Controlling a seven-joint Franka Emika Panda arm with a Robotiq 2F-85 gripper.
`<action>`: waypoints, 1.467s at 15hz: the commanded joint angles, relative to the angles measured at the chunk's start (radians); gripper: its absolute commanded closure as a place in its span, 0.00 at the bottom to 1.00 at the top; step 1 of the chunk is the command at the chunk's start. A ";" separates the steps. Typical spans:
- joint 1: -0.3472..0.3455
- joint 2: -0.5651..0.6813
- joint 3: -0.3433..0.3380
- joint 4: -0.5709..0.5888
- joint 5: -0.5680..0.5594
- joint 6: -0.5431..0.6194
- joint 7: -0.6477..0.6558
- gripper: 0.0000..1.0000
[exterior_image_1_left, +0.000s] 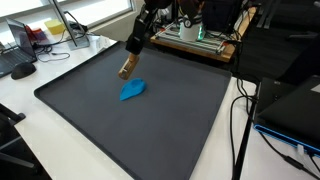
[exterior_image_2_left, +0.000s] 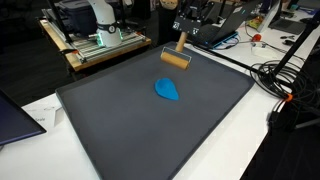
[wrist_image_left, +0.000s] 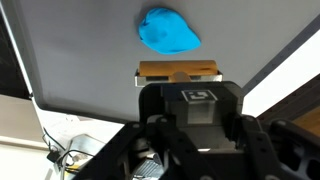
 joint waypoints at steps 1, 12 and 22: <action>0.009 0.047 0.034 0.042 -0.044 -0.046 0.046 0.77; 0.145 0.240 0.077 0.178 -0.257 -0.227 0.313 0.77; 0.192 0.427 0.063 0.326 -0.368 -0.404 0.456 0.77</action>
